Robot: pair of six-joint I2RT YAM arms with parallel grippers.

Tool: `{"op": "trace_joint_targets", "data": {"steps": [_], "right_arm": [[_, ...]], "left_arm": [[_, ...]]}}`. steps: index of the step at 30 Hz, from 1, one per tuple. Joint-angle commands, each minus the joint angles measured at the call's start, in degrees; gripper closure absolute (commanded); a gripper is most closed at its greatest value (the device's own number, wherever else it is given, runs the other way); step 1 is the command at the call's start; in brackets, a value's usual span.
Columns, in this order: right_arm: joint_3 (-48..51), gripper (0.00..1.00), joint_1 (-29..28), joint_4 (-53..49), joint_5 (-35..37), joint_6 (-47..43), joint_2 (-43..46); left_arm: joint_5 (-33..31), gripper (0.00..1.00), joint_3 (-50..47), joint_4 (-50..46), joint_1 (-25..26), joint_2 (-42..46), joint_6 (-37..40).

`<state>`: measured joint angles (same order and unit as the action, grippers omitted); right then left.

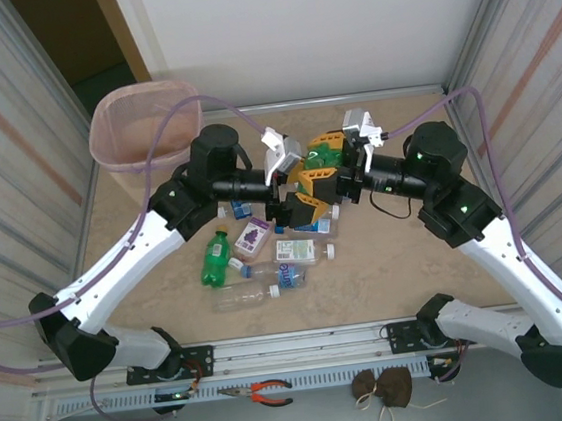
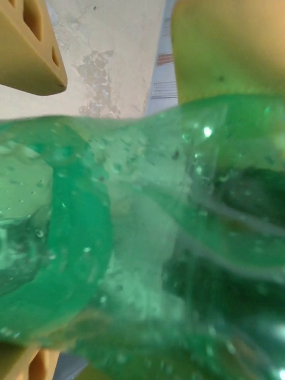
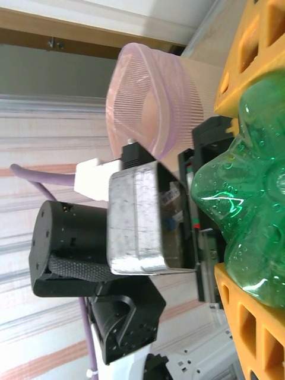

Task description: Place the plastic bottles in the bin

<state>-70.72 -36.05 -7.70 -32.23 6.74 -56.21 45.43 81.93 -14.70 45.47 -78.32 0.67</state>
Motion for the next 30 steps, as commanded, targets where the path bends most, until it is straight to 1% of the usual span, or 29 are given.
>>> {"op": "trace_joint_targets", "data": {"steps": [1, 7, 12, 15, 17, 19, 25, 28, 30], "right_arm": [[-2.5, 0.64, -1.2, 1.8, 3.0, -1.3, -0.1], [-2.2, 0.65, -1.5, 1.3, 5.4, -1.6, 0.1], [-2.2, 0.64, -1.6, 1.3, 5.6, -1.3, 0.0], [-2.1, 0.63, -1.6, 1.3, 5.7, -1.2, 0.0], [-2.2, 0.61, -1.6, 1.2, 6.1, -1.2, 0.1], [-2.0, 0.56, -1.7, 1.0, 7.2, -1.0, 0.2], [-2.2, 0.21, -1.7, -0.6, 11.9, -0.2, 1.2], [-2.3, 0.11, -1.7, -1.5, 14.9, -0.1, 2.4], [-2.1, 0.09, -1.7, -1.9, 17.2, 0.1, 3.4]], "left_arm": [[-1.8, 0.20, -0.3, 2.9, 0.5, 1.3, 0.6], [-1.9, 0.33, -1.6, 4.2, 0.5, 2.3, 1.1], [-1.2, 0.42, -1.8, 4.6, 0.6, 2.2, 0.9], [-0.8, 0.46, -2.0, 5.1, 0.5, 2.4, 0.8], [-0.6, 0.48, -2.1, 5.3, 0.5, 2.5, 0.7], [-0.9, 0.48, -2.1, 5.1, 0.5, 2.8, 0.8], [-5.2, 0.49, -0.6, 1.0, 0.2, 3.4, 2.1], [-7.3, 0.49, 0.7, -1.7, -1.0, 3.4, 2.2], [-8.7, 0.50, 1.4, -3.2, -2.1, 3.6, 2.2]]}}
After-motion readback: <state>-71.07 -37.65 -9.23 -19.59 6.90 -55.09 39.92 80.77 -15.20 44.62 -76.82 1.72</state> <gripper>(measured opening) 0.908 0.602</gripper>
